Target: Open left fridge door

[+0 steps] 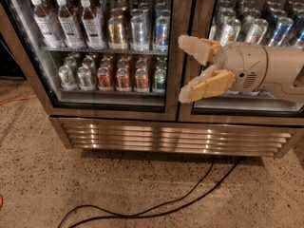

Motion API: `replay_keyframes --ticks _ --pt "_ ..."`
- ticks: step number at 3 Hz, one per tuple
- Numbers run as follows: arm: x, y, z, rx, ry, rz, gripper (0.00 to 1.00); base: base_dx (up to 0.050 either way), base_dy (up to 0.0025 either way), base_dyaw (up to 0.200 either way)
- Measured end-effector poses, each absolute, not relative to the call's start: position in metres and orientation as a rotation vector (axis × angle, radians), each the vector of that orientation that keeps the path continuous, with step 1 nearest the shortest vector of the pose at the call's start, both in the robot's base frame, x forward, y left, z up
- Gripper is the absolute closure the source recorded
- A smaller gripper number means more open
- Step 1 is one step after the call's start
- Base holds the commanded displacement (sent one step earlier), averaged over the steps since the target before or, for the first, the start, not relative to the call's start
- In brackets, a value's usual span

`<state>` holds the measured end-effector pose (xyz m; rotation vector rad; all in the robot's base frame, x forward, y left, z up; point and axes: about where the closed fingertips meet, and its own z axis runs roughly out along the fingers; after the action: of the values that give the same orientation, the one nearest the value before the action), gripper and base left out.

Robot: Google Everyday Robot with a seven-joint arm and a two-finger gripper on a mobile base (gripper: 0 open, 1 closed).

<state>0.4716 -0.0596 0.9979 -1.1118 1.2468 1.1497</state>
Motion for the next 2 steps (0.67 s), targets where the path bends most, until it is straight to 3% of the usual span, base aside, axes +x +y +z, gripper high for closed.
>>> replay_keyframes --ticks 2 --pt "0.4756 -0.0609 0.9998 -1.083 1.251 1.142 0.0 0.0 0.0 0.0"
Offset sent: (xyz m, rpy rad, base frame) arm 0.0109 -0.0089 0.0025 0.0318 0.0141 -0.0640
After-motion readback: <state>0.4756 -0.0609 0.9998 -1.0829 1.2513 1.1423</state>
